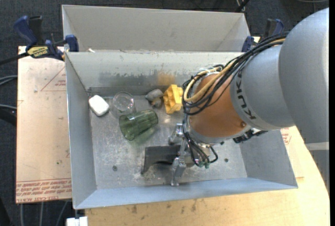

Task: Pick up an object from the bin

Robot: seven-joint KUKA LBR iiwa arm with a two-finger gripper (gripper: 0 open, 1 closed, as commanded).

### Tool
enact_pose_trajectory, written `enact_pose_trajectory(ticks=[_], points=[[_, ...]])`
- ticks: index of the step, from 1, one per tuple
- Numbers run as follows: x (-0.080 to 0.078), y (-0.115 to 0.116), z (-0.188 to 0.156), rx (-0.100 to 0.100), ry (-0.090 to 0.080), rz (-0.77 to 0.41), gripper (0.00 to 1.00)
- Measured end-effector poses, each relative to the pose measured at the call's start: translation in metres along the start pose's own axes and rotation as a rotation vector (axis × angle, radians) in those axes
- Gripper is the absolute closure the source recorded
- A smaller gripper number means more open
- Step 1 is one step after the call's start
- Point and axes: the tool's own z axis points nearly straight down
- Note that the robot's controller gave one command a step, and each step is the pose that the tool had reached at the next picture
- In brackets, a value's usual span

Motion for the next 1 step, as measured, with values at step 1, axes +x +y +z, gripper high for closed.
enact_pose_trajectory(ticks=[1], points=[[0.0087,-0.0002,-0.0051,-0.005,-0.012,0.159,1.0]])
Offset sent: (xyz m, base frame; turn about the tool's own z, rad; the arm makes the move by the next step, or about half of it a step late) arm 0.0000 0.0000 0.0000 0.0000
